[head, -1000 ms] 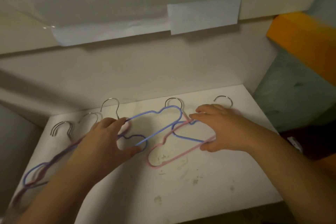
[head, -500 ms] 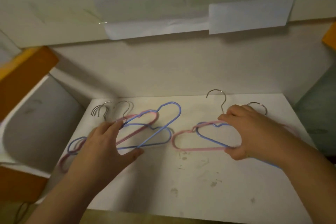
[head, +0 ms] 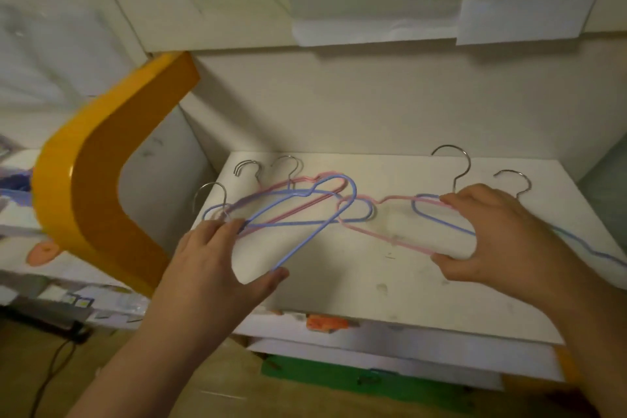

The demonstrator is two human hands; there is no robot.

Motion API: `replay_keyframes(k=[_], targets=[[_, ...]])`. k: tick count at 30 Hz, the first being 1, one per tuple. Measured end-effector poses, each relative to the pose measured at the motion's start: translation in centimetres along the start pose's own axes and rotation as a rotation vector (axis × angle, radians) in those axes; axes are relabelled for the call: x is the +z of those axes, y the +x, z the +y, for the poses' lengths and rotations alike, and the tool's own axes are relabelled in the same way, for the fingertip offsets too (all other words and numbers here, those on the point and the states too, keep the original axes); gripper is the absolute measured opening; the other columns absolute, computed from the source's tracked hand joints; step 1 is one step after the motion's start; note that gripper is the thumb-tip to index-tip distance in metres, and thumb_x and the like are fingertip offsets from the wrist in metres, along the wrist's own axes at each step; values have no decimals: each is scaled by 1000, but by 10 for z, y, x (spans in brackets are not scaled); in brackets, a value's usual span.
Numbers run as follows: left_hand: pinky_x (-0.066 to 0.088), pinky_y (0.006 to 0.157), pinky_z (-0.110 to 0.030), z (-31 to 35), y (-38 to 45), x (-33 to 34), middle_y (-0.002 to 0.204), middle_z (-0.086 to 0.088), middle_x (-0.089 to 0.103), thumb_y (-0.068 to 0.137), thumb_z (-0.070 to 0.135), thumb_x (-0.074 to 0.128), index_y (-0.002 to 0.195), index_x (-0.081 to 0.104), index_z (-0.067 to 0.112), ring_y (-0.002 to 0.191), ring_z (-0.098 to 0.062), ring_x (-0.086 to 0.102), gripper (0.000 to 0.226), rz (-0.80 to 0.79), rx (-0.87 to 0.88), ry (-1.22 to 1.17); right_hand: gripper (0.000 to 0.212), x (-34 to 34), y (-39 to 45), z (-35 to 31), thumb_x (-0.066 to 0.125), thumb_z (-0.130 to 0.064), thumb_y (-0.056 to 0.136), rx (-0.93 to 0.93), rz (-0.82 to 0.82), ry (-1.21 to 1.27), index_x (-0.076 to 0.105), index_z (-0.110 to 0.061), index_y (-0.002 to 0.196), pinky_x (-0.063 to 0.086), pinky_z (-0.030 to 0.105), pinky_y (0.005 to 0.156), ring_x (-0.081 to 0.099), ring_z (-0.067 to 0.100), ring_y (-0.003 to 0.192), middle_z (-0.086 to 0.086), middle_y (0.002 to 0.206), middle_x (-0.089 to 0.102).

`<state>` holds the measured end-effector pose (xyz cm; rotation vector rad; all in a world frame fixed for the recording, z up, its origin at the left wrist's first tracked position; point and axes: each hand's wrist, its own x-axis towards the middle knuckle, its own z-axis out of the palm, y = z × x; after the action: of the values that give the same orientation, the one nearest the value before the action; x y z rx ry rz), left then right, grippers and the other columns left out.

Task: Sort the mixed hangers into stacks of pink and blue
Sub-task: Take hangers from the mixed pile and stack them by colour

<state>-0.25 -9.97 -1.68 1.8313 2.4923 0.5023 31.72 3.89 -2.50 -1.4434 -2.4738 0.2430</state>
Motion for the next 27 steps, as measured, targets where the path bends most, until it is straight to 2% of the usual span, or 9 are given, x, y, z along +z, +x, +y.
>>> replay_keyframes(k=[3,8,11,16,19,22,24,27], targets=[[39,100,-30,-17,-37,-16,135,11,43,65,75,61,141,39,31,123,-11,38,91,13,23,-43,75,0,-24,-42,72,-58,59,-12,-22,-42,53,-28,125,43,31,79,46,12,100,-9,109,49],[40,99,-26,-61,-115,-53,133,19,37,63,79,58,143,34,37,121,-4,35,93,7,33,-92,83,1,-72,-122,62,-70,55,-62,-25,-53,53,-30,127,45,29,78,48,9,99,-16,105,46],[43,95,-29,-100,-160,-74,124,20,40,62,78,60,141,39,34,117,-5,39,93,40,-6,-124,89,8,-94,-172,59,-72,56,-108,-53,-70,49,-30,134,47,29,82,47,7,103,-16,109,46],[39,101,-28,-164,-215,-107,131,17,40,64,75,61,143,38,32,123,-5,37,94,72,-141,-87,88,19,-110,-255,55,-76,58,-241,-132,-101,44,-34,135,48,27,81,43,5,102,-17,109,43],[41,100,-30,-201,-236,-122,119,18,40,60,80,54,140,42,30,121,-9,42,95,104,-218,-73,85,24,-111,-307,47,-77,57,-326,-157,-76,45,-37,132,49,29,80,43,5,98,-16,106,43],[40,100,-31,-232,-248,-132,121,18,41,57,83,50,140,43,30,121,-8,42,99,123,-289,-74,76,36,-105,-351,48,-77,58,-378,-177,-36,48,-40,124,50,29,75,43,4,93,-19,100,42],[39,100,-30,-249,-249,-136,120,19,39,58,82,51,142,41,29,121,-7,41,99,138,-314,-88,75,47,-97,-375,52,-78,60,-405,-184,-2,48,-41,125,50,28,77,44,3,96,-21,102,44],[40,98,-31,-280,-237,-139,126,11,46,58,81,51,141,44,27,120,-11,42,99,157,-336,-60,78,64,-78,-409,52,-79,62,-437,-175,3,47,-39,129,50,29,79,45,4,100,-19,106,46]])
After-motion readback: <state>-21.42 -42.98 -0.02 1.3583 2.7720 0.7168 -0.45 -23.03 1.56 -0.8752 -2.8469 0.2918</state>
